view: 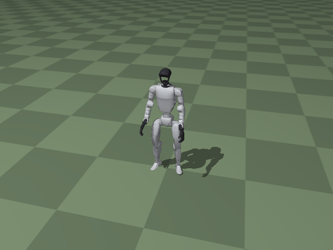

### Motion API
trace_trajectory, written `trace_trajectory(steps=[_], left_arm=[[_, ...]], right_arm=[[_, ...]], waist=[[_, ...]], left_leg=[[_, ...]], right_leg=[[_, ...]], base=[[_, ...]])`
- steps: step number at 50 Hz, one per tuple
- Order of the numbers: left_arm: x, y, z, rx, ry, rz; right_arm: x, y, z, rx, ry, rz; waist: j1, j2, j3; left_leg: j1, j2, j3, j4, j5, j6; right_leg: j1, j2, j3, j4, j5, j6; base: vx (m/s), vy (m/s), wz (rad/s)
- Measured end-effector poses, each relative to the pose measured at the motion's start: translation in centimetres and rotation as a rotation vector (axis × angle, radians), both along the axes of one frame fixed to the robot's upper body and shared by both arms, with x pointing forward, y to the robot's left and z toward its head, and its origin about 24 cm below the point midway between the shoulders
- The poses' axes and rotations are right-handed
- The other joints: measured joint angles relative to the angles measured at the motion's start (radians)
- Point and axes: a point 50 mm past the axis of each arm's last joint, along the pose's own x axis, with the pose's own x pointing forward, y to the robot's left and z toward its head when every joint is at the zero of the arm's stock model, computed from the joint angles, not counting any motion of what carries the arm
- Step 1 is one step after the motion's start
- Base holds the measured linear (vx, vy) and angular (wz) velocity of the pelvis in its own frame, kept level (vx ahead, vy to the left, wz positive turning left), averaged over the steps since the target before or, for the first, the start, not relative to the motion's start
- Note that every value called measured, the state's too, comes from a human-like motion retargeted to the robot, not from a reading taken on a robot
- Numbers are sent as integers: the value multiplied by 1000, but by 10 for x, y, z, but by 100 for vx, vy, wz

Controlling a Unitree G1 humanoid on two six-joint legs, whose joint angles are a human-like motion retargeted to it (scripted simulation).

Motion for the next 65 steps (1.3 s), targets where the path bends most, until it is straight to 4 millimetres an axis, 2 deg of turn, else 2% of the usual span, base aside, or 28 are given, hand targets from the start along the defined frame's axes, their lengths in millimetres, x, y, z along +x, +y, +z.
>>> trace_trajectory(steps=[6,16,32,41,45,51,60,65], left_arm=[[2,0,0,0,-2,-1],[9,1,5,2,-33,-9],[-7,-6,-4,-19,23,8],[9,-5,3,-8,-35,11],[18,-1,8,3,-66,-7],[19,3,10,14,-70,-22],[-1,0,0,1,6,-6],[-10,-5,-5,-20,34,14]], right_arm=[[1,0,1,0,-5,1],[-9,2,-4,0,34,8],[-2,-5,1,1,-2,-19],[-25,-7,-9,-4,80,-53],[-29,-4,-11,2,97,-52],[-19,-1,-8,6,59,-26],[7,0,3,-8,-23,6],[12,-1,6,-1,-43,-10]], waist=[[3,-3,6],[-4,-10,18],[-32,9,8],[25,18,-24],[26,12,-22],[1,11,-9],[-32,11,7],[-23,13,10]], left_leg=[[-3,0,4,-2,3,0],[-11,5,-11,1,6,-10],[-4,3,15,-3,4,-2],[-9,6,24,-7,7,-2],[-9,-1,7,-4,5,-2],[-8,4,-9,2,6,-11],[-3,7,10,4,4,-5],[-4,11,33,0,7,1]], right_leg=[[-5,1,4,-1,4,3],[-2,3,-12,-4,4,-3],[-13,6,14,-3,10,6],[-26,13,23,-1,12,6],[-17,2,9,3,6,6],[-4,2,-7,3,3,-7],[-8,8,12,0,10,-2],[-23,17,33,-3,19,6]], base=[[0,0,0],[0,0,0],[0,0,-8],[0,-1,-5],[0,3,21],[0,0,6],[-1,0,-7],[-2,-3,-23]])
